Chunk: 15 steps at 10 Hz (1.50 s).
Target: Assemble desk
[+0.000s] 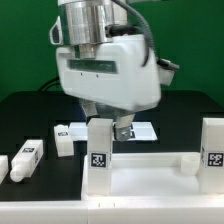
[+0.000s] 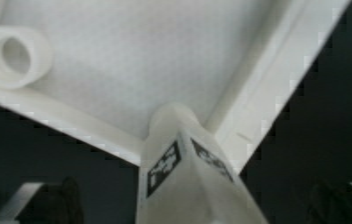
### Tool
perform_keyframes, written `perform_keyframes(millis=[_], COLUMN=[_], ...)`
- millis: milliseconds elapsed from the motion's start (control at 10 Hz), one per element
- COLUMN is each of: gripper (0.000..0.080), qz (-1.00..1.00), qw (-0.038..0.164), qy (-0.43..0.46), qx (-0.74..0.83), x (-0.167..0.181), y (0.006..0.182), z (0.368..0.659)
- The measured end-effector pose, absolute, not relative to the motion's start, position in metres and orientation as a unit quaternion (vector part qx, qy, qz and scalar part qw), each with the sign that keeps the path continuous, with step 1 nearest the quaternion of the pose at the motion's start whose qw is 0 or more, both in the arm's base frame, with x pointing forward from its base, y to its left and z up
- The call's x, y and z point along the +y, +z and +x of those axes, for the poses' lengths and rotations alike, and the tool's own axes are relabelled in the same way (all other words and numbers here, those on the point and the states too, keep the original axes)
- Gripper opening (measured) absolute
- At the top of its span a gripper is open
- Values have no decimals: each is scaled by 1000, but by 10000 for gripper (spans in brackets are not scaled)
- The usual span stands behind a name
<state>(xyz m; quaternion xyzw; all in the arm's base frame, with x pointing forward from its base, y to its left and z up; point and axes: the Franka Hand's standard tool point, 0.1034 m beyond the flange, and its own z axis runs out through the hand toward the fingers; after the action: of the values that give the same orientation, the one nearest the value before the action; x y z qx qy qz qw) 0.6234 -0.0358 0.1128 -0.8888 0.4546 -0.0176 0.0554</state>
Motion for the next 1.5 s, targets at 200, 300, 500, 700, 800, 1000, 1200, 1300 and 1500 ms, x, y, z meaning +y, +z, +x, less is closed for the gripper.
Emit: perform_keyframes(millis=[200,300,500,700,800,1000,1200,1300,1500], gripper=[649,649,649,649,640,464,280,284,284], qz=[-914,-927,-985,-999,-998,-998,-994,-989,-953], qw=[53,51,27,22,15,15,19,22,29], qy=[-21,-23,-33,-43,-61,-58,-57,-57,-54], qx=[403,372,167,12,5,33,93,137,295], x=[-37,-37,-41,-47,-54,-53,-53,-53,-53], y=[112,112,116,116,118,117,117,117,117], z=[623,623,626,628,630,629,629,629,629])
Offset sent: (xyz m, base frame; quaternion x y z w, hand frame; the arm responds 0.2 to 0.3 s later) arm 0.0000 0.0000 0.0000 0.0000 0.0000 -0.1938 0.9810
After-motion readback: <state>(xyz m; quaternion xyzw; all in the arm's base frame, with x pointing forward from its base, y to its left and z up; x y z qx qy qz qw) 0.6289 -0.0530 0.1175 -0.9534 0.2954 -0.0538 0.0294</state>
